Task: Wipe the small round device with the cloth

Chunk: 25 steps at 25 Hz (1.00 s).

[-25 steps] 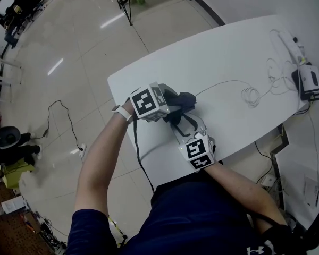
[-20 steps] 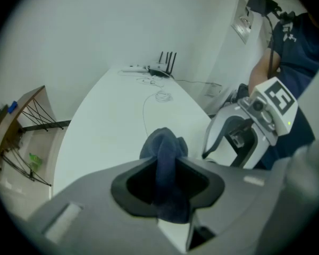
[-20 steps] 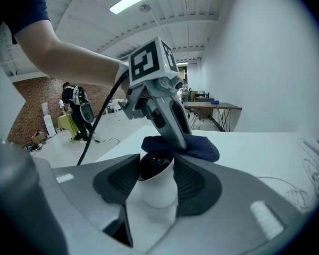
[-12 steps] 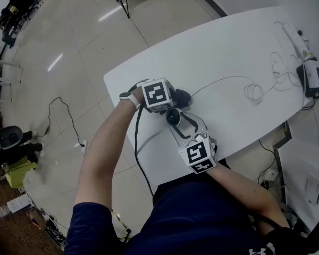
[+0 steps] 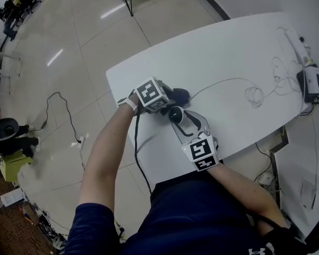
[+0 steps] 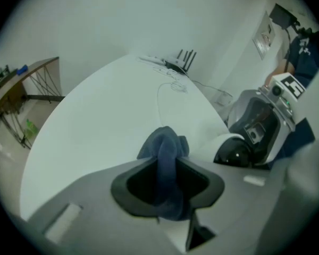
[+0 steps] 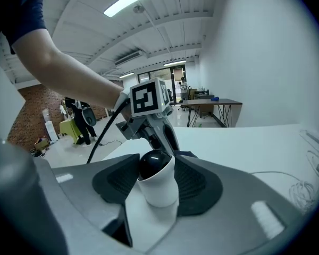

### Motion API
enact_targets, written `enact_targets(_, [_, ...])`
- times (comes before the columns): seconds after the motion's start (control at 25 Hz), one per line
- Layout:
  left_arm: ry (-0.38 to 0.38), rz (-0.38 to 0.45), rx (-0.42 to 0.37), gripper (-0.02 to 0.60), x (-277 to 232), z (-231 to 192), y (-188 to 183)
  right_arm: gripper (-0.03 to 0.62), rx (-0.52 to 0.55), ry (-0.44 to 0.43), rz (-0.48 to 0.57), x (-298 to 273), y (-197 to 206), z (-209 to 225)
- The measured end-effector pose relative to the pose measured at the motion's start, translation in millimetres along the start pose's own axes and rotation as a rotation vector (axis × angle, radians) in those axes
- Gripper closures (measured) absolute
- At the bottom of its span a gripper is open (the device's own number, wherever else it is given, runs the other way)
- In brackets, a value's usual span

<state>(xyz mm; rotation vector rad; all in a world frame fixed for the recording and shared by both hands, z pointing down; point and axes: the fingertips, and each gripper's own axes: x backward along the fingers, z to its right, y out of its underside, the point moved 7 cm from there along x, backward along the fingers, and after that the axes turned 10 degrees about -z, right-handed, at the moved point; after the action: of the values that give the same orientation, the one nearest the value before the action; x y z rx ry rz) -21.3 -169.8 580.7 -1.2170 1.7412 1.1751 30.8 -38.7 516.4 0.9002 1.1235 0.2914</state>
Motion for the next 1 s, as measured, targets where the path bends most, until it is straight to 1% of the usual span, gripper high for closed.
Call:
enact_targets(0.12, [-0.045, 0.071, 0.058, 0.476, 3, 4, 11, 0.382, 0.001, 0.001, -0.01, 1, 1, 2])
enact_targets(0.24, [-0.087, 0.125, 0.127, 0.476, 6, 11, 25, 0.381, 0.005, 0.003, -0.018, 1, 1, 4])
enact_targets(0.32, [-0.102, 0.169, 0.209, 0.476, 9, 14, 34, 0.381, 0.008, 0.005, -0.021, 1, 1, 5])
enact_targets(0.44, [-0.073, 0.258, 0.365, 0.476, 9, 25, 47, 0.381, 0.008, 0.006, -0.027, 1, 1, 6])
enact_targets(0.48, [-0.076, 0.278, 0.407, 0.476, 8, 29, 51, 0.379, 0.008, 0.007, -0.029, 1, 2, 7])
enact_targets(0.68, [-0.162, 0.325, 0.579, 0.474, 4, 51, 71, 0.379, 0.018, 0.018, -0.037, -3, 9, 14])
enact_targets(0.76, [-0.153, 0.349, 0.666, 0.474, 1, 65, 76, 0.378, 0.019, 0.017, -0.038, -3, 8, 13])
enact_targets(0.84, [-0.157, 0.373, 0.714, 0.474, -2, 78, 80, 0.378, 0.019, 0.015, -0.041, -2, 8, 13])
enact_targets(1.0, [-0.191, 0.432, 0.756, 0.474, -6, 97, 83, 0.378, 0.023, 0.007, -0.041, -1, 8, 13])
